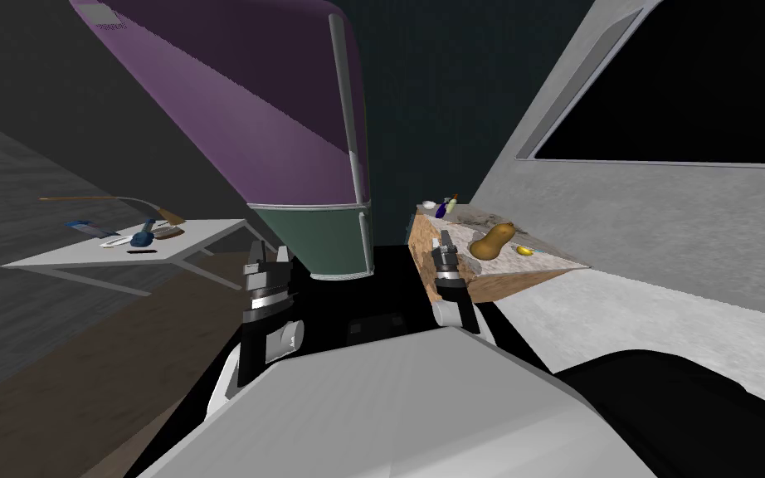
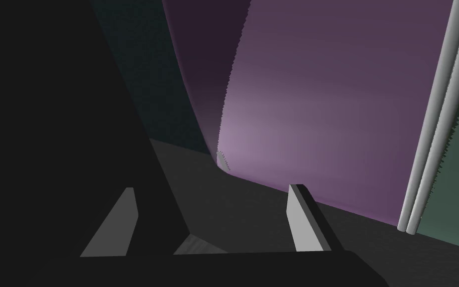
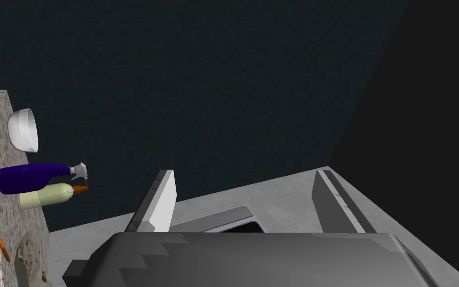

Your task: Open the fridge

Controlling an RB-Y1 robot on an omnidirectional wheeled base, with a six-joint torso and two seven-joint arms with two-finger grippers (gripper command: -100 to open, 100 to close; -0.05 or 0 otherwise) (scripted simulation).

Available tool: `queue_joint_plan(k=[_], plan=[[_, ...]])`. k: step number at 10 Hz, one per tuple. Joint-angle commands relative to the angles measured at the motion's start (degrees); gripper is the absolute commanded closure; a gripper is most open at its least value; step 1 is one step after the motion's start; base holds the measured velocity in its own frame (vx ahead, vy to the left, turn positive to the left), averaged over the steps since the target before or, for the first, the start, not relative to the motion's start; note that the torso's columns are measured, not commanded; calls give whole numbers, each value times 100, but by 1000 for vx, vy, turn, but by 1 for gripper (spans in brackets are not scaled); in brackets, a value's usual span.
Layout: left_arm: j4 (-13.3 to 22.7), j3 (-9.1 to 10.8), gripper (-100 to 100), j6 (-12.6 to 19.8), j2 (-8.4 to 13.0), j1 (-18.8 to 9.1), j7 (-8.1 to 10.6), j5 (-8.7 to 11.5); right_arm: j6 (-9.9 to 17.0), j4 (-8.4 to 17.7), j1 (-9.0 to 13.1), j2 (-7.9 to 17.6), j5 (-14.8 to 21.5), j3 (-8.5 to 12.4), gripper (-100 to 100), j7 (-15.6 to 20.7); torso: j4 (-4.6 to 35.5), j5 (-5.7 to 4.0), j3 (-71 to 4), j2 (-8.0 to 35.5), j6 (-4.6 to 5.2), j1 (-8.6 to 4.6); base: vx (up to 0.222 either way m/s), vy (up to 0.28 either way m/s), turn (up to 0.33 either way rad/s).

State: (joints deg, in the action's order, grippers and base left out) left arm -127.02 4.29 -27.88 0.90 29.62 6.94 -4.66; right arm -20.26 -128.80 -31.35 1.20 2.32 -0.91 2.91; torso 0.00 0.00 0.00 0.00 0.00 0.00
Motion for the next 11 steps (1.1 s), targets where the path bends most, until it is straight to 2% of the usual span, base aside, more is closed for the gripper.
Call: queue_joint_plan(k=[1,9,10,11], plan=[[0,0,0,0,0,0,0,0,0,0,0,0,0,0,0,0,235,0,-467,232,0,0,0,0,0],[-2,0,0,-1,0,0,0,0,-1,-2,0,0,0,0,0,0,3537,0,-7073,3539,0,0,0,0,0],[165,-51,-100,65,226,-196,25,-49,-1,-2,0,0,0,0,0,0,3960,0,-7919,3962,0,0,7,0,-13],[270,-84,-100,108,320,-322,42,-82,0,0,0,0,0,0,0,0,4149,0,-8315,4153,1,1,5,0,-32]])
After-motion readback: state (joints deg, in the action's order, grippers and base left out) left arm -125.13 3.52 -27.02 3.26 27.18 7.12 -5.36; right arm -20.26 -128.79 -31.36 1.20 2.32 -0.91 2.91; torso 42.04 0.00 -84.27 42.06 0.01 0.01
